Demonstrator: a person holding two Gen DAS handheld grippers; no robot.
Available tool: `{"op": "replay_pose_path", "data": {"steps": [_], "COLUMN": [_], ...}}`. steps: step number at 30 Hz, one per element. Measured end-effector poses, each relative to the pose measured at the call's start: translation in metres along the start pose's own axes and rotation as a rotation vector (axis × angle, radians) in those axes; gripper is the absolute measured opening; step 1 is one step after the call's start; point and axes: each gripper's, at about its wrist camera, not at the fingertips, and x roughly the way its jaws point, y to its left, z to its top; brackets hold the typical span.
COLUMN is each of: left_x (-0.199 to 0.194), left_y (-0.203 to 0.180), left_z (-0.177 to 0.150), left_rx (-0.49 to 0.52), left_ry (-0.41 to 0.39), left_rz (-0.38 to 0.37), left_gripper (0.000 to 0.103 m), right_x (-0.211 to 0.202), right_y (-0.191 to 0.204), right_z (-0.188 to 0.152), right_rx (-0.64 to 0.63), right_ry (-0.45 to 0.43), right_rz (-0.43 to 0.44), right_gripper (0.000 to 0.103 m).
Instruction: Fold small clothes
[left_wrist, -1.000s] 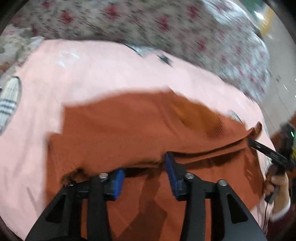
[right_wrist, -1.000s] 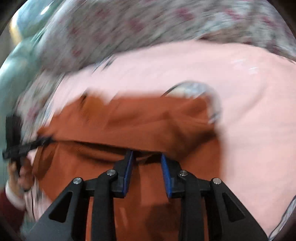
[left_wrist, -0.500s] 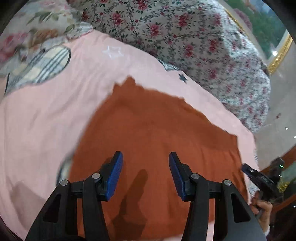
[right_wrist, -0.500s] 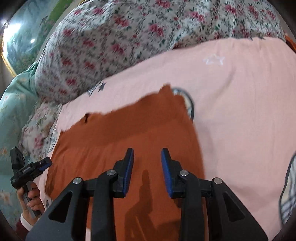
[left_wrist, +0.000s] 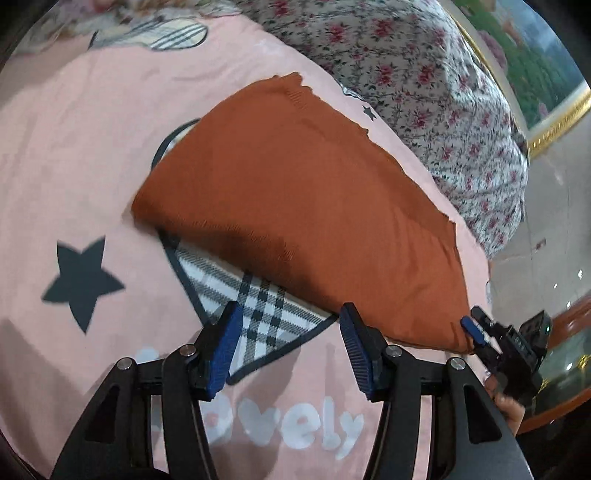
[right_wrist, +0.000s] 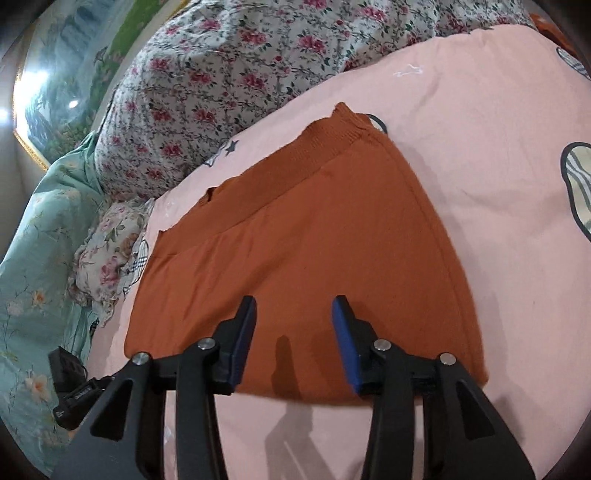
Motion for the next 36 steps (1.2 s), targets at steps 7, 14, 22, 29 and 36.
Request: {"op": "replay_pose_path", "data": {"steps": [7, 14, 22, 29, 36], "left_x": [0.005, 0.024, 0.025, 0.014, 0.081], "left_y": [0.006, 0.013, -0.006, -0.118, -0.201], "left_z": [0.013, 0.044, 0.065, 0.058, 0.011], "left_rx": [-0.053, -0.135, -0.075, 0.257, 0.543], "left_ry": [-0.077, -0.163, -0.178, -0.228, -0.142], "left_rz": [0.017, 0.061, 0.133, 0.097, 0.099], "left_gripper": [0.06, 0.058, 0.012, 0.008, 0.006], "right_x": [-0.004, -0.005, 0.004, 0.009, 0.029], "right_y": [0.015, 0.019, 0.009, -0.005, -0.007], "right_z": [-0.006, -0.004, 0.01, 0.035, 0.066], "right_rx": [-0.022, -0.024, -0.003, 0.024, 0.025], "right_ry": [0.01, 0.013, 0.02, 0.054, 0.119], "right_rz": [0.022, 0.039, 0.058, 0.096, 0.166], "right_gripper": [0.045, 0.045, 0.045, 0.045, 0.045]}}
